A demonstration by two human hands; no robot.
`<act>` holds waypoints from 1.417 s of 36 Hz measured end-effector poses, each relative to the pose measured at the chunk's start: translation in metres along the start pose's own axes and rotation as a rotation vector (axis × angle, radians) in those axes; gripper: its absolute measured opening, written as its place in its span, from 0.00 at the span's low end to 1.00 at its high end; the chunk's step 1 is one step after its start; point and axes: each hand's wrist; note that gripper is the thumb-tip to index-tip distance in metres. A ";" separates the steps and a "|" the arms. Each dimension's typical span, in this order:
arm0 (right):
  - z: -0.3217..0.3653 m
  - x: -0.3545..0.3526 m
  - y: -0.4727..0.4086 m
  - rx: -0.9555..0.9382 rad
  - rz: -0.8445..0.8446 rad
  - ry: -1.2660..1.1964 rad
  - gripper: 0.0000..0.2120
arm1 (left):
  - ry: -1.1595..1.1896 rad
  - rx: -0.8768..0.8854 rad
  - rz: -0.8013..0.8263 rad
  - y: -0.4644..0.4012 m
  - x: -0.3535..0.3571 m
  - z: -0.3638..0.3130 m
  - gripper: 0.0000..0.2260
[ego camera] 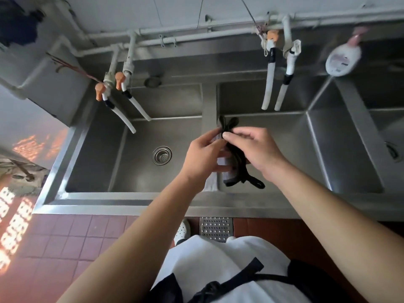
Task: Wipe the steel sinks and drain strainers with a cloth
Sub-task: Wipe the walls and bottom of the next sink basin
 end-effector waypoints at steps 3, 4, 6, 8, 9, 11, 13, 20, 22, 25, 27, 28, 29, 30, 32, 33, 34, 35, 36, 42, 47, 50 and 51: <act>0.007 -0.016 0.004 -0.024 0.046 0.040 0.05 | 0.055 -0.024 0.080 0.001 0.005 -0.005 0.19; 0.008 -0.023 0.004 -0.016 0.044 0.058 0.07 | 0.066 -0.033 0.114 0.000 0.005 -0.007 0.19; 0.011 -0.034 0.005 0.005 0.032 0.090 0.10 | 0.029 -0.016 0.182 -0.002 0.002 -0.007 0.19; 0.014 -0.043 0.005 0.006 0.019 0.120 0.12 | -0.042 0.042 0.120 -0.005 -0.001 -0.001 0.18; 0.016 -0.047 0.005 0.009 0.022 0.126 0.13 | -0.050 0.056 0.028 -0.007 -0.003 0.005 0.17; 0.020 -0.055 0.007 0.032 0.044 0.105 0.14 | 0.059 -0.004 -0.116 -0.013 -0.008 0.025 0.15; 0.025 -0.061 0.010 0.067 0.078 0.062 0.13 | 0.221 -0.151 -0.020 -0.016 -0.010 0.046 0.18; 0.045 -0.096 0.023 0.195 0.283 -0.322 0.19 | 0.589 -0.064 0.423 -0.011 0.002 0.083 0.15; 0.040 -0.111 0.023 0.217 0.246 -0.269 0.19 | 0.627 0.025 0.356 -0.010 -0.002 0.075 0.07; 0.021 -0.124 0.022 0.264 0.226 -0.107 0.18 | 0.474 0.088 0.175 -0.009 -0.017 0.064 0.09; 0.007 -0.121 0.024 0.320 0.269 -0.041 0.21 | 0.320 0.126 0.134 -0.007 -0.026 0.059 0.09; -0.001 -0.117 0.025 0.346 0.289 -0.026 0.23 | 0.261 0.139 0.121 -0.005 -0.030 0.056 0.09; -0.008 -0.110 0.024 0.366 0.293 -0.033 0.25 | 0.220 0.148 0.111 -0.002 -0.034 0.054 0.09; -0.015 -0.104 0.024 0.386 0.279 -0.068 0.24 | 0.195 0.150 0.104 0.000 -0.039 0.052 0.09; -0.029 -0.093 0.021 0.447 0.249 -0.171 0.20 | 0.162 0.140 0.107 0.002 -0.048 0.051 0.10; -0.035 -0.089 0.020 0.480 0.255 -0.210 0.18 | 0.150 0.132 0.117 0.003 -0.053 0.052 0.10; -0.042 -0.085 0.020 0.508 0.271 -0.239 0.16 | 0.143 0.120 0.131 0.005 -0.058 0.053 0.10; -0.048 -0.081 0.020 0.527 0.285 -0.261 0.15 | 0.137 0.105 0.143 0.005 -0.062 0.055 0.10; -0.053 -0.078 0.020 0.540 0.296 -0.280 0.15 | 0.129 0.091 0.152 0.006 -0.066 0.057 0.09; -0.079 -0.063 0.027 0.469 0.276 -0.205 0.09 | -0.011 0.028 0.165 0.004 -0.086 0.077 0.06; -0.080 -0.039 0.026 0.220 0.015 0.109 0.12 | -0.113 0.091 0.062 -0.008 -0.091 0.090 0.11; -0.066 -0.028 0.017 0.036 -0.111 0.230 0.12 | -0.124 0.195 0.029 -0.016 -0.099 0.078 0.12; -0.059 -0.027 0.014 -0.023 -0.120 0.288 0.12 | -0.120 0.236 0.025 -0.019 -0.103 0.073 0.13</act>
Point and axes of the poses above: each hand's wrist, its own y-axis away from the middle knuckle, its own x-axis out of the palm, z = x × y, and after that the axes turned 9 degrees about -y, right-handed
